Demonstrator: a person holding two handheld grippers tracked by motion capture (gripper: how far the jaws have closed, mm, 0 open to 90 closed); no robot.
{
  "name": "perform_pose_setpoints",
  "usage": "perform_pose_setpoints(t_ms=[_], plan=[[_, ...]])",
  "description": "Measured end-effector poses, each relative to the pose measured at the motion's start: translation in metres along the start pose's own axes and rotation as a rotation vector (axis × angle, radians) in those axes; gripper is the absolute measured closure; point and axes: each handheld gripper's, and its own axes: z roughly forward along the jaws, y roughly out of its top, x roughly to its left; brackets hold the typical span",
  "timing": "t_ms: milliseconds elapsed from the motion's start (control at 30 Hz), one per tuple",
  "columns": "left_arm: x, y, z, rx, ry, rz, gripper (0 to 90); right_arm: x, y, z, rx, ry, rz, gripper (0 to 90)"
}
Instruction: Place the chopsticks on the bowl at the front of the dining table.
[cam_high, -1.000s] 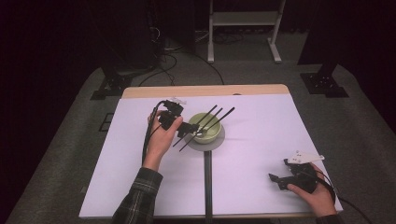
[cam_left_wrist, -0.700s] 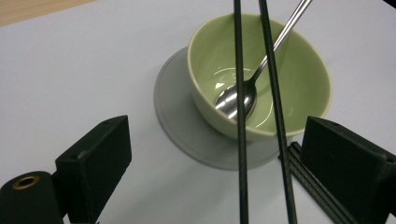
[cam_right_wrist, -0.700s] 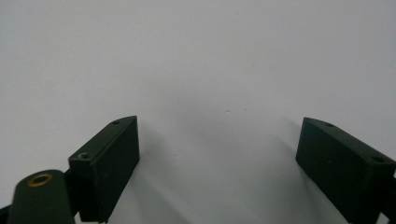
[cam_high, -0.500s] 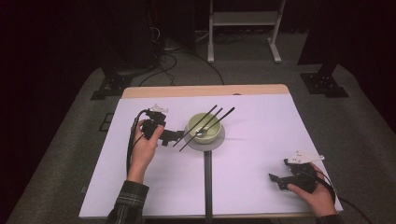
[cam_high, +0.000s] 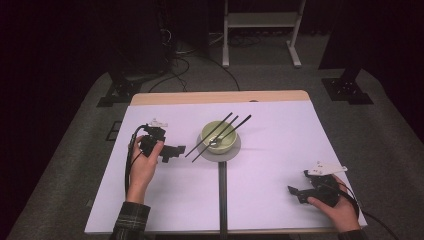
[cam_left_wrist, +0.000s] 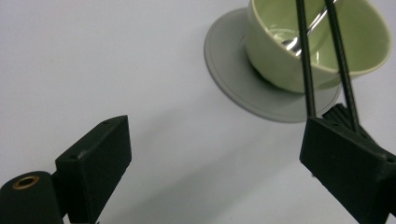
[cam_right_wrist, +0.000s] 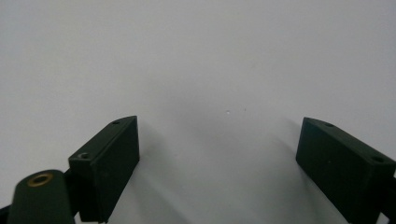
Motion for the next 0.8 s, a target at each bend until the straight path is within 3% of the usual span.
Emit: perform_pose_setpoints(t_ms=[300, 800], plan=[[0.001, -0.006, 0.005, 0.019, -0.006, -0.004, 8.0, 0.000, 0.000, 0.000, 0.000, 0.000, -0.001, 12.1], [-0.012, -0.009, 0.013, 0.050, -0.059, 0.023, 8.0, 0.000, 0.000, 0.000, 0.001, 0.000, -0.001, 12.1]])
